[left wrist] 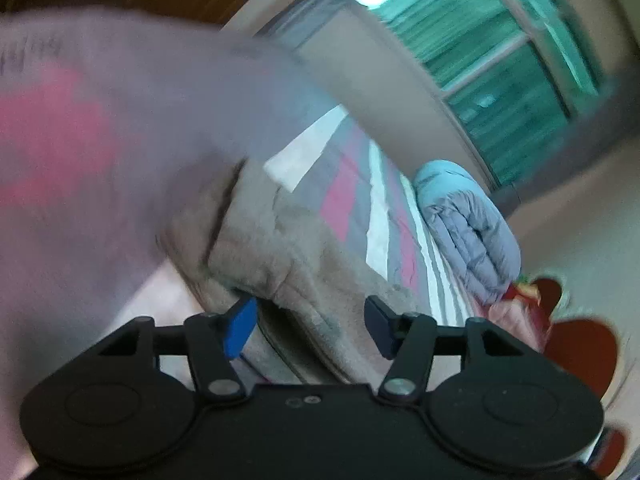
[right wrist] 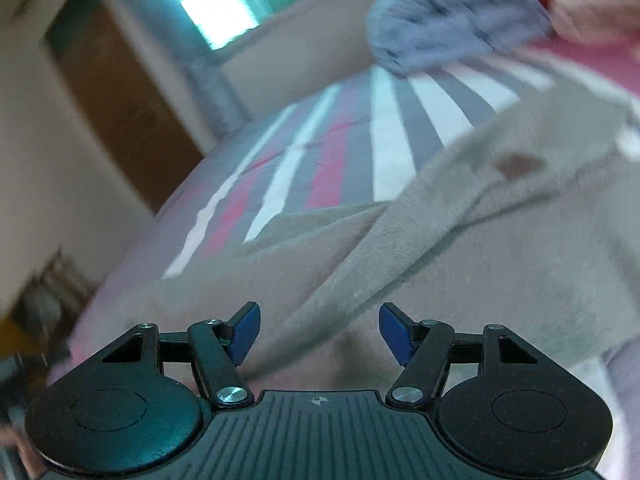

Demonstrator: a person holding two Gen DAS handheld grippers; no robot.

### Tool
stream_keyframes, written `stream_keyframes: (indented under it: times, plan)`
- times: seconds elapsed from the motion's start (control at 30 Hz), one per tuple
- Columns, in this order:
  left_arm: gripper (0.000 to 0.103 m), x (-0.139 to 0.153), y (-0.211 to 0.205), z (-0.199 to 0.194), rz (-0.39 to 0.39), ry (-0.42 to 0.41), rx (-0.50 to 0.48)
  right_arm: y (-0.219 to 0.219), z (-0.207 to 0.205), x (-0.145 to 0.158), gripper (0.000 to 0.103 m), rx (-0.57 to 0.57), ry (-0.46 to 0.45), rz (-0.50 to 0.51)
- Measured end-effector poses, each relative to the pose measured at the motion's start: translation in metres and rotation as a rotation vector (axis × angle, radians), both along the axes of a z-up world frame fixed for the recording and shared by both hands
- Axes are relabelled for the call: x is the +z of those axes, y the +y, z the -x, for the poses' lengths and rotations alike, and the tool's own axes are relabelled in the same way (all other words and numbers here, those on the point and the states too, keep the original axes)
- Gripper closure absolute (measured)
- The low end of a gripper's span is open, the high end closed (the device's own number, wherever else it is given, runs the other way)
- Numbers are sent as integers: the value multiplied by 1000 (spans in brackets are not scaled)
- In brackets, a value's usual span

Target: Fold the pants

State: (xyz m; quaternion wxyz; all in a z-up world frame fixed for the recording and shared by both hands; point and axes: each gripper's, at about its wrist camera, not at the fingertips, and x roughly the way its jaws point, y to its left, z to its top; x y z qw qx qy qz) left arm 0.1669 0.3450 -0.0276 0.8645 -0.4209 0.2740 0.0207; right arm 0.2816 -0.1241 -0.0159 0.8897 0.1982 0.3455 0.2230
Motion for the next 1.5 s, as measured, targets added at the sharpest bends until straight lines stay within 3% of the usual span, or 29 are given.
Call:
stream_keyframes:
  times: [0.13,0.17,0.2,0.27,0.33,0.4,0.47,0.57,0.6,0.63,0.67,0.7,0.73,0.77,0.8,0.83,1.0,1.13,1.2,1.23,1.27,1.3,1.33,1.37,1.43,1.5]
  plan:
    - [63,-20,9,-16,89,49,40,0,-25,-5,37,-63,125,-44]
    - [67,-23,10,-19,91,54,52,1,-35,-10,37,-77,159,-46]
    - [78,-25,12,-22,89,67,63,1,-42,-16,37,-88,195,-57]
    - [84,-25,16,-24,73,74,56,-1,-54,-28,86,-98,258,-71]
    - [88,-20,14,-30,-2,74,17,-5,-58,-35,90,-96,274,-79]
    - [89,-5,10,-40,-104,43,-33,-9,-53,-35,93,-78,236,-54]
    - [89,19,11,-38,-174,-66,-63,-14,-41,-26,95,-70,177,-82]
    - [89,42,15,-26,-242,-270,-82,-28,-2,6,96,-41,-59,-183]
    - [89,40,17,-23,-273,-289,-92,-34,13,12,96,-20,-130,-212]
    - [89,28,19,-24,-298,-240,-104,-38,30,13,96,-3,-180,-206]
    - [89,8,23,-29,-289,-126,-115,-38,44,6,96,13,-209,-182]
    - [91,-17,27,-38,-274,35,-119,-32,53,-9,96,48,-212,-113]
    - [91,-35,27,-39,-265,95,-134,-24,53,-32,96,84,-146,-24]
    - [90,-39,25,-34,-273,59,-131,-16,45,-58,97,107,-8,50]
    - [90,-38,23,-32,-275,52,-123,-23,47,-77,97,84,34,-2]
    - [91,-39,23,-31,-266,52,-114,-32,52,-83,97,63,28,-47]
    - [91,-38,24,-26,-283,74,-117,-37,60,-88,97,66,22,-10]
    - [87,-29,21,-25,-305,102,-116,-44,57,-74,96,47,31,-27]
    - [83,-21,20,-20,-305,108,-102,-50,59,-84,96,61,68,-26]
    - [75,-15,15,-16,-313,121,-89,-50,52,-72,96,65,90,-44]
    - [65,-10,8,-12,-341,133,-72,-58,52,-67,86,59,106,-70]
    - [34,-4,-2,-6,-394,142,-40,-62,48,-50,77,47,100,-85]
    - [13,1,-14,1,-449,140,-3,-73,55,-39,59,12,54,-78]
    - [14,4,-25,5,-481,133,8,-79,59,-27,51,-14,8,-72]
    - [20,5,-44,4,-450,119,-25,-93,59,-15,51,-50,-24,-69]
    - [23,1,-60,-5,-421,159,-20,-99,46,-9,51,-82,-9,-34]
